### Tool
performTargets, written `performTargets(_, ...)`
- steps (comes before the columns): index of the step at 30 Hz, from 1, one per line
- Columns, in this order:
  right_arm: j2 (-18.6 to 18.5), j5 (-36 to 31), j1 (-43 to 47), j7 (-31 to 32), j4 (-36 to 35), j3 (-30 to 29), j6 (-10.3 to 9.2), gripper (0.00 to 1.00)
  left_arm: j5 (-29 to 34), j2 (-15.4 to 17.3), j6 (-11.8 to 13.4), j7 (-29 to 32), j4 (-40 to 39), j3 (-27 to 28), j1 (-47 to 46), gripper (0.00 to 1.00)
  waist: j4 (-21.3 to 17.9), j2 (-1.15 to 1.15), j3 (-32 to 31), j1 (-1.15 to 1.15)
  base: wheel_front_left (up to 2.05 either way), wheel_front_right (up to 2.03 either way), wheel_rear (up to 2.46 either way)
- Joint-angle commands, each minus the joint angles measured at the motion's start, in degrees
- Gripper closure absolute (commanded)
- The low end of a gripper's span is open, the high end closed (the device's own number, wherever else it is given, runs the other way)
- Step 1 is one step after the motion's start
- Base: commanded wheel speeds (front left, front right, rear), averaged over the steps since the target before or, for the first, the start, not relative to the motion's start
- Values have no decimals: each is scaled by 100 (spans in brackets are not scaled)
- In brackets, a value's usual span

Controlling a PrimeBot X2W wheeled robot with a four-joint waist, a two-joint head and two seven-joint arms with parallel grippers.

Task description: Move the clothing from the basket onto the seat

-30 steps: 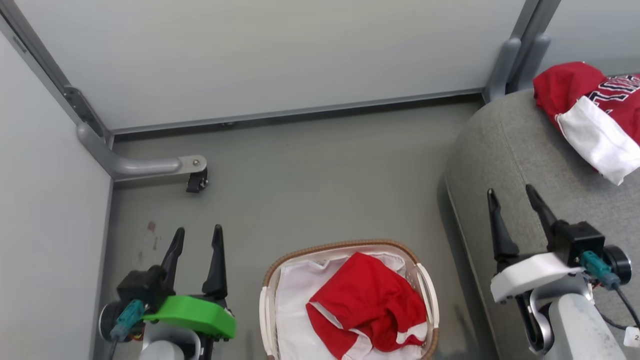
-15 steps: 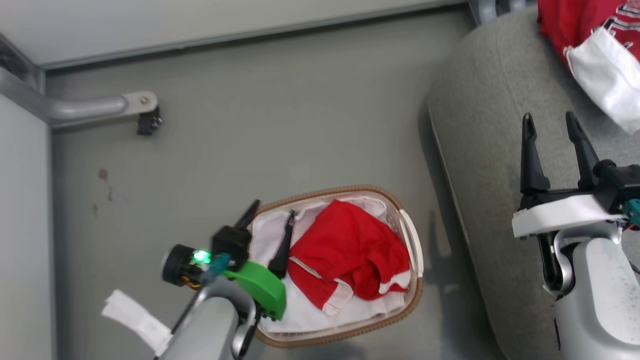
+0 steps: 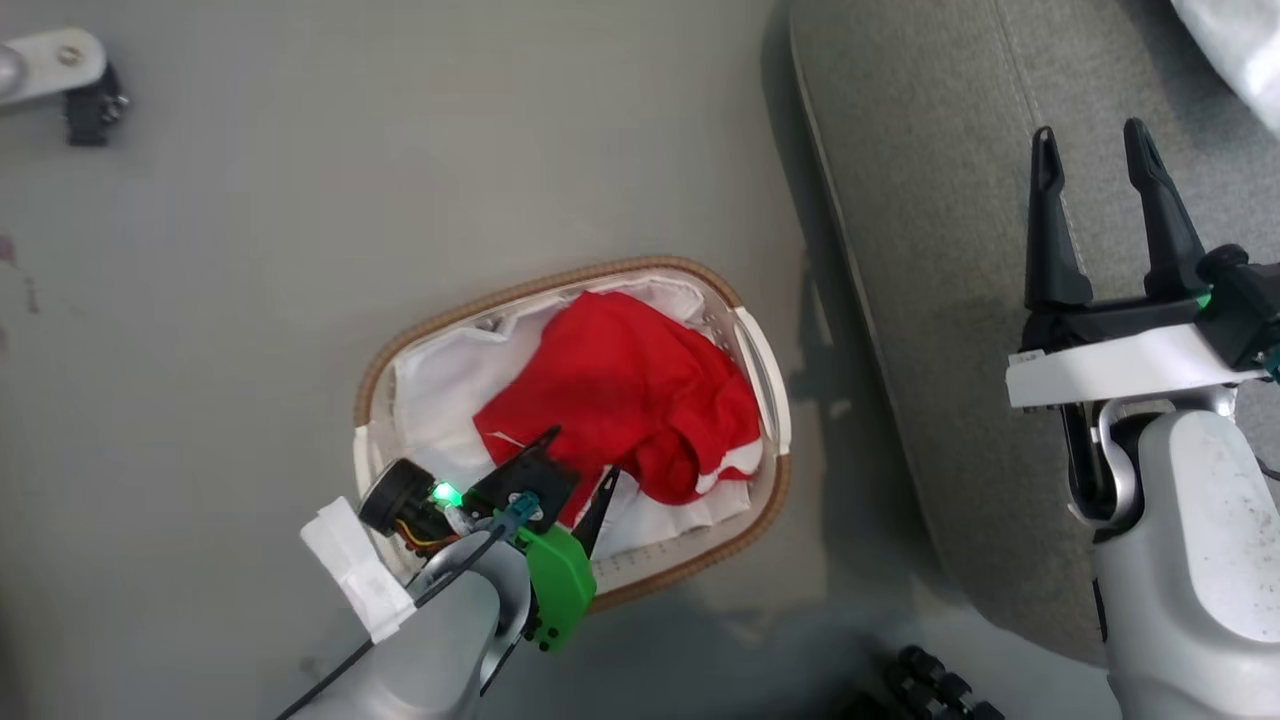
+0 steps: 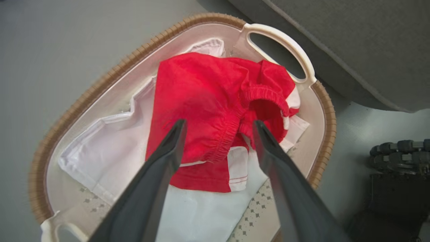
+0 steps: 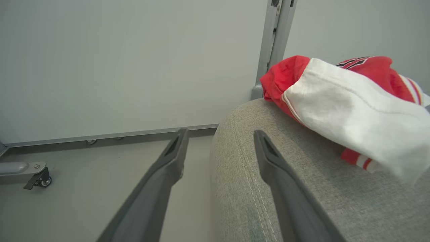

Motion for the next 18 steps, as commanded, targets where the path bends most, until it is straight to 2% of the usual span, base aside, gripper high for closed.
performTargets(1, -8, 78, -112, -28, -55, 50, -6, 0, 62, 50, -29, -3, 124, -105, -193, 0, -465, 0, 641, 0, 0, 0, 0)
performTargets(10, -11, 277, -360, -28, -291, 293, -7, 0, 118, 63, -13, -2, 889, -548, -812, 0, -691, 0, 1230, 0, 0, 0, 0)
performTargets(18, -11, 369, -480, -28, -434, 379, -7, 0, 469, 88, 582, -1, 1454, -830, -1304, 0, -784, 0, 1557, 0, 0, 0, 0)
